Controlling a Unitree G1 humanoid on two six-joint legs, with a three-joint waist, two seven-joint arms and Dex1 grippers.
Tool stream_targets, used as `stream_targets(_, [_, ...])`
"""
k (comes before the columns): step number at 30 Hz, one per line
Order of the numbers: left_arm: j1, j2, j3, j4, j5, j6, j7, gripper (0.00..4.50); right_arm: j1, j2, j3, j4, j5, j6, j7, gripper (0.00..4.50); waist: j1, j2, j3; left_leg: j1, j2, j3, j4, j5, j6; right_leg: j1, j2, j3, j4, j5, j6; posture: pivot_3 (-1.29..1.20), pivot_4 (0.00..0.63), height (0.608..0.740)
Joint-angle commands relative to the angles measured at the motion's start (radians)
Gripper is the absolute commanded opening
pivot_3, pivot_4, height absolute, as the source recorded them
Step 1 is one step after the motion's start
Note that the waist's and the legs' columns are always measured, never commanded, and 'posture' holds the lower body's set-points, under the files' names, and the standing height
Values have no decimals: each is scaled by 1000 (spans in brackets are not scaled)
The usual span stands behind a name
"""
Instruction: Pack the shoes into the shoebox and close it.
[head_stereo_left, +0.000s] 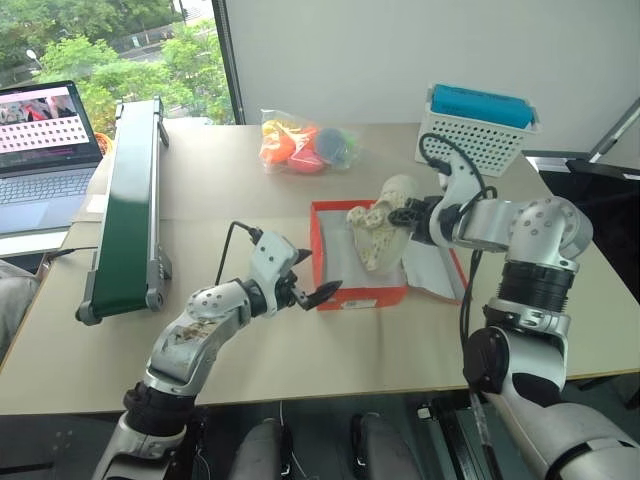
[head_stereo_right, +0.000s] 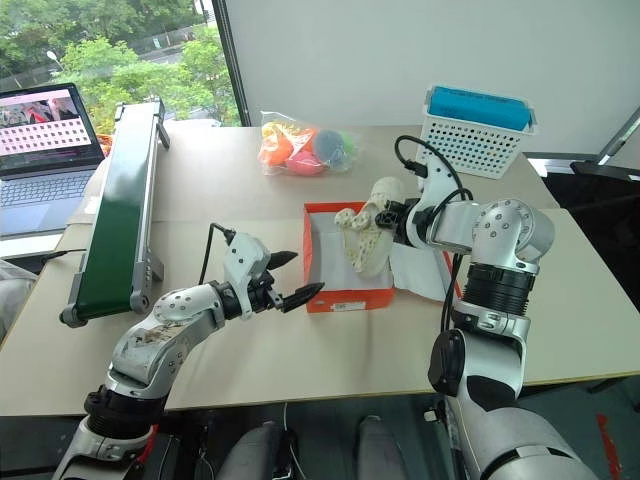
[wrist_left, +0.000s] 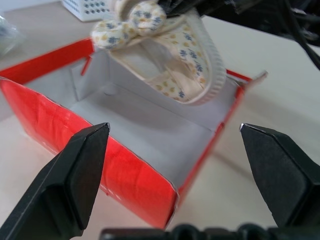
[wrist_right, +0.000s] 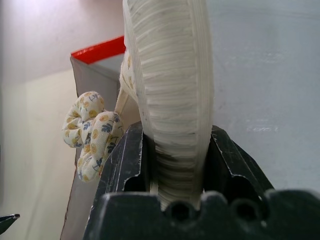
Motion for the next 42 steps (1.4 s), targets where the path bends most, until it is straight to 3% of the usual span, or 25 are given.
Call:
stream_targets(1, [4,48,-11,-39,13,-58,-69,4471,39,-61,103,37,-76,-63,60,1487,6,0,0,0,0,0,0,0,0,0,0,0,0,0,0,0,150,699])
stream_targets(7, [8,53,-12,-33,23,-77,-78,4471,66,-81,223,159,-166,-181,157,1487,12,0,0,1,0,0,1,0,1,2,0,0,-2,0,1,0,150,699])
stream_targets(14, [8,39,-11,-43,38,-75,-60,4471,47,-37,219,250,-209,-249,203,1487,12,0,0,1,0,0,0,0,1,2,1,0,-2,0,1,0,150,699])
stream_targets(19, [8,36,-5,-42,45,-75,-51,4500,29,3,165,235,-221,-293,182,2931,14,0,0,2,0,0,0,0,0,2,1,1,0,0,1,0,150,699])
stream_targets(23, [9,35,5,-34,47,-76,-41,4500,-5,4,207,205,-248,-292,190,4348,16,0,0,1,0,0,0,0,0,2,0,0,-1,0,1,0,150,699])
stream_targets(24, [8,31,15,-26,48,-79,-31,4500,-17,-3,235,175,-260,-293,194,4473,16,0,0,1,0,0,0,0,0,2,0,0,-1,0,1,0,150,699])
stream_targets(35, [-30,-71,208,127,84,-133,205,4500,-83,-64,422,-167,-372,-355,233,4473,18,1,0,1,0,0,0,0,0,1,0,0,0,0,1,0,150,699])
stream_targets(39, [-75,-87,308,234,149,-186,365,4500,-39,-46,427,-267,-307,-460,373,4473,19,1,0,1,0,0,0,0,0,1,0,0,0,0,1,0,150,699])
stream_targets(42, [-120,-103,399,295,207,-207,542,4500,98,-80,431,-458,-195,-596,600,4473,20,0,0,1,0,-1,0,0,1,1,0,-1,-1,0,1,0,150,699])
